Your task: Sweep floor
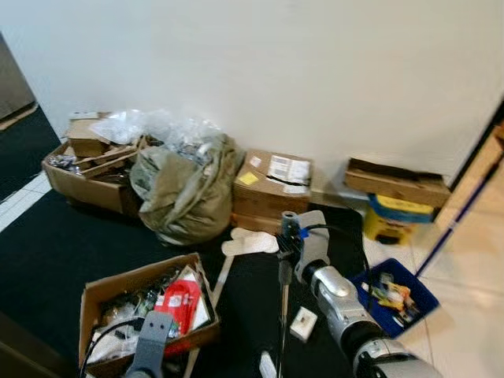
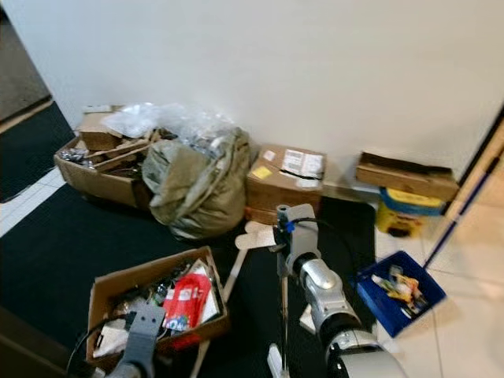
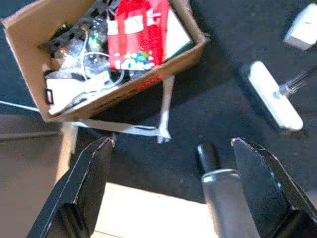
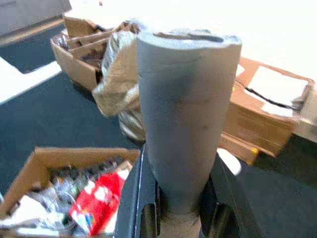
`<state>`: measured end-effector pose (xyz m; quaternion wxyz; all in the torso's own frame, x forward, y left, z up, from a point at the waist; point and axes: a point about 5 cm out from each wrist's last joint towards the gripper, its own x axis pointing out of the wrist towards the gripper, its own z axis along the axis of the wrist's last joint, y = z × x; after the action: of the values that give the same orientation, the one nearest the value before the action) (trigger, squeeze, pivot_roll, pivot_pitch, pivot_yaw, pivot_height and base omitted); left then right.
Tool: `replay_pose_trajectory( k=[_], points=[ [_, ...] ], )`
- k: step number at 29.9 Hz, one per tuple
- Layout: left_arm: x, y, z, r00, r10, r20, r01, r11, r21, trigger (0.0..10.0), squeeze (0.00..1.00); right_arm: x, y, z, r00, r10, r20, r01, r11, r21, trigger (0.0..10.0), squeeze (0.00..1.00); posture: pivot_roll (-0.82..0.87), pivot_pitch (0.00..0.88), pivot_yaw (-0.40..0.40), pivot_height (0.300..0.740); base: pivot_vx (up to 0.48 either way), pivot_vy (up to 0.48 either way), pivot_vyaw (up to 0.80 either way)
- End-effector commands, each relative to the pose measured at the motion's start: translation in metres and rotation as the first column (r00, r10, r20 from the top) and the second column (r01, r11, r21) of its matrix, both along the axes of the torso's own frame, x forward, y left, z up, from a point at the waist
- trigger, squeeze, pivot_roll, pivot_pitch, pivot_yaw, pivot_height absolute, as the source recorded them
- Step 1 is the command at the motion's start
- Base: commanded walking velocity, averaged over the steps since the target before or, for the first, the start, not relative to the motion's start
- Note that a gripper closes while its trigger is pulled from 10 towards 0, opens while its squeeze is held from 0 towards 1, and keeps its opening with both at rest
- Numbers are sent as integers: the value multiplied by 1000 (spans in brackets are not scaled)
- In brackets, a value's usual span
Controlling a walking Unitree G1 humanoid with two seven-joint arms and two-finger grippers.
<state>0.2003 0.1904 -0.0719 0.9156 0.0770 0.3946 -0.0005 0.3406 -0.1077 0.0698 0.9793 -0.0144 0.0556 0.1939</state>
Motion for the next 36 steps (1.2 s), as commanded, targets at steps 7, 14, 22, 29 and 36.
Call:
replay_pose_trajectory(
  k=[7, 14, 22, 29, 36],
  points=[
    [1, -1, 0, 1000, -7, -1, 7, 1000, -4, 10000, 0, 1, -10, 3, 999, -31, 26, 31, 999, 12, 10000, 0, -78, 5, 25, 740, 347, 0, -457],
    [0, 1, 0, 1000, 14, -2, -14, 1000, 12, 10000, 0, 0, -6, 3, 1000, -12, 24, 12, 1000, 14, 10000, 0, -78, 2, 23, 740, 99, 0, 0],
    [-1, 2, -1, 1000, -1, -14, 2, 999, 32, 10000, 0, -2, -3, -1, 1000, 15, 10, -15, 1000, 4, 10000, 0, -80, 5, 25, 740, 0, -120, 0],
    [-3, 2, -2, 1000, 15, -13, -14, 1000, 20, 10000, 0, -4, -3, -3, 1000, 19, 9, -19, 1000, -3, 10000, 0, -76, 15, 21, 740, 0, 0, 0],
    [-5, 1, -3, 1000, 19, -15, -18, 1000, 17, 10000, 0, -4, -3, -3, 1000, 18, 11, -17, 1000, -8, 10000, 0, -73, 19, 19, 740, 0, 0, 0]
  ],
)
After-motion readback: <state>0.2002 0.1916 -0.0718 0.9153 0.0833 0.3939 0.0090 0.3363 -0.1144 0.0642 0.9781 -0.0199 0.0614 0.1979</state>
